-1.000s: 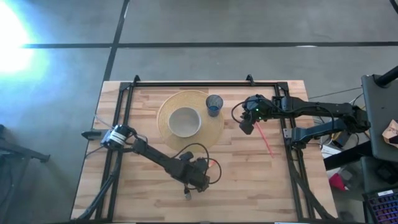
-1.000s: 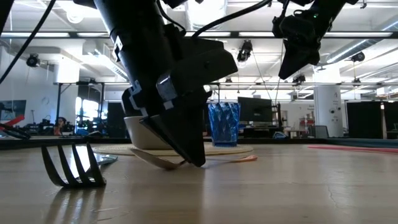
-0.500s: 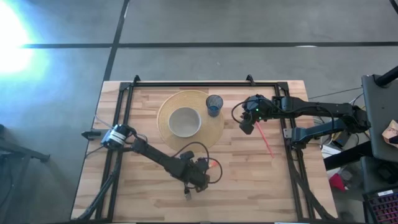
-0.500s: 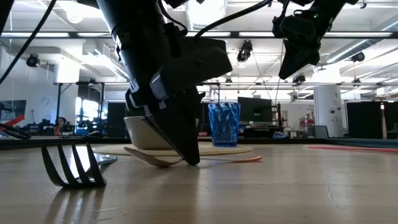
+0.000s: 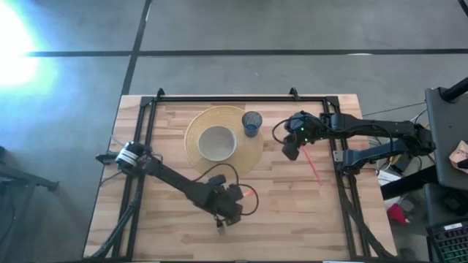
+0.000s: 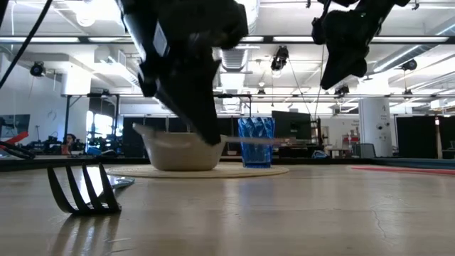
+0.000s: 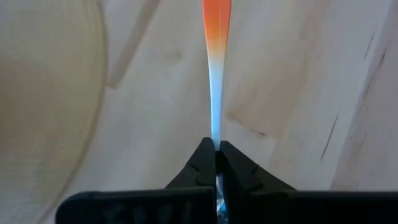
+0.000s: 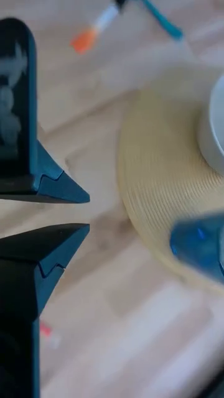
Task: Pick & Place Utensil
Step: Put the orange spoon into the gray bowl
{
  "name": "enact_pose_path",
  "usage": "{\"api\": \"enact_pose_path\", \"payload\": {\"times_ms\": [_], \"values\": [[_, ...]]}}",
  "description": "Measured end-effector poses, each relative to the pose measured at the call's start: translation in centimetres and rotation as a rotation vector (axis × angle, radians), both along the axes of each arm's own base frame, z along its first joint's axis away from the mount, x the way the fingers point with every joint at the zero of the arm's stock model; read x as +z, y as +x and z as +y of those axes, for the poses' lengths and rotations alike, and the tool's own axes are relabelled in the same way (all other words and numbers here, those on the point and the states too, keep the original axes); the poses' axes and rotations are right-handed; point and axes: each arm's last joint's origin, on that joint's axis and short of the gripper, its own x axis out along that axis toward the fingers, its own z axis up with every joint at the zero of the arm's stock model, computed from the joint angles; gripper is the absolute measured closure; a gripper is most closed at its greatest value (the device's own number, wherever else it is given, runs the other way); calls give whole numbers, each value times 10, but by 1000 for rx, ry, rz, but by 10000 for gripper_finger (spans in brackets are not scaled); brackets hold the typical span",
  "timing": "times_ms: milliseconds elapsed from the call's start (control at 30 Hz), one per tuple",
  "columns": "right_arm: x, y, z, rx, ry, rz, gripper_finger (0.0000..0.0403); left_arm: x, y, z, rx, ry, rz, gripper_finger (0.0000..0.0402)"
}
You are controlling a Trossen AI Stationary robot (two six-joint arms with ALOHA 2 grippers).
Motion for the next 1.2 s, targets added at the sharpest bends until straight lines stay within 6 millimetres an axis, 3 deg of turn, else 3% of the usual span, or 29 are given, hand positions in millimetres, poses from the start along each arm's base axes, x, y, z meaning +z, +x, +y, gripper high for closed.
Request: {"api": "enact_pose_path", "payload": {"times_ms": [333,467,867,1200], "values": [[5,0,27,103,95,-48,351,57,-30,8,59,159,-133,401],[9,2,41,128,107,-91,351,68,-48,17,90,204,-184,401],[20,16,79,269,71,-283,351,60,-107,54,214,196,-543,401],[24,21,82,234,-44,-373,351,46,-121,79,335,364,-612,401]]}}
